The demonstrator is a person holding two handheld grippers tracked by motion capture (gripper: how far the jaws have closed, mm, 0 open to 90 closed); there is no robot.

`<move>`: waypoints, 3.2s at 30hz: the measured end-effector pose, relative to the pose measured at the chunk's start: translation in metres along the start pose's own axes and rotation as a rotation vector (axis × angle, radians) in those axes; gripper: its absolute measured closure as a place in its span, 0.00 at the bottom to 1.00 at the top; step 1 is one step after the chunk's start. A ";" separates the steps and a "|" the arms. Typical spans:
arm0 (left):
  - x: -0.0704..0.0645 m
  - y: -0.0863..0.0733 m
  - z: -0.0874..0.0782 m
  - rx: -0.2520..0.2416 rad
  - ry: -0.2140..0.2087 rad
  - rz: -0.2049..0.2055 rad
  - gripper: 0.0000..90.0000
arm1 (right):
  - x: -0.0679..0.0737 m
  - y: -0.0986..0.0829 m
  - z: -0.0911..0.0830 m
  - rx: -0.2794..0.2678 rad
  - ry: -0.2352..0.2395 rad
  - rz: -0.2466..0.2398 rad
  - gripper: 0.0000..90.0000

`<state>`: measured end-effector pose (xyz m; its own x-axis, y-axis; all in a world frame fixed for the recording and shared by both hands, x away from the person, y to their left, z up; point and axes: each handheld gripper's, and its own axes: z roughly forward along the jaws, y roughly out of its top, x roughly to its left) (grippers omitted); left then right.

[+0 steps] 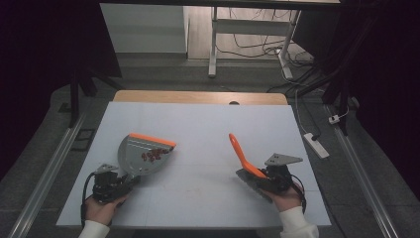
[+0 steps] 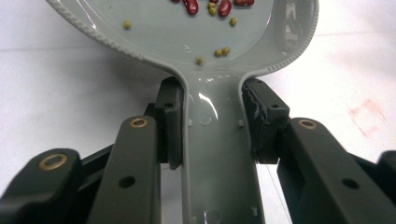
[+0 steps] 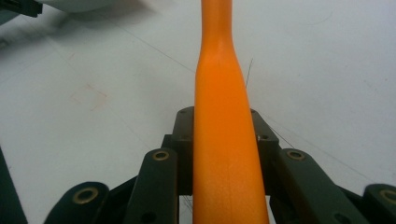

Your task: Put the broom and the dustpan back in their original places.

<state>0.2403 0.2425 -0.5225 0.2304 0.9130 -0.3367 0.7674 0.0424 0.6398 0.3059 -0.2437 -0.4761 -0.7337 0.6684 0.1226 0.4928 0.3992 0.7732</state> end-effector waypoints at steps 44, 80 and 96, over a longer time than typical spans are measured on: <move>-0.001 0.000 0.017 0.057 0.033 -0.063 0.56 | -0.053 -0.019 0.018 0.144 -0.094 0.185 0.52; -0.020 0.002 -0.014 -0.002 0.007 0.251 0.39 | -0.032 -0.011 0.004 0.048 -0.074 0.026 0.45; -0.033 0.015 0.015 0.049 -0.156 0.401 0.39 | -0.018 -0.011 0.010 0.034 -0.003 -0.118 0.45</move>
<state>0.2527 0.2071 -0.5120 0.6008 0.7809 -0.1712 0.6254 -0.3257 0.7091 0.3177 -0.2540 -0.4931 -0.7861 0.6174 0.0296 0.4183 0.4962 0.7608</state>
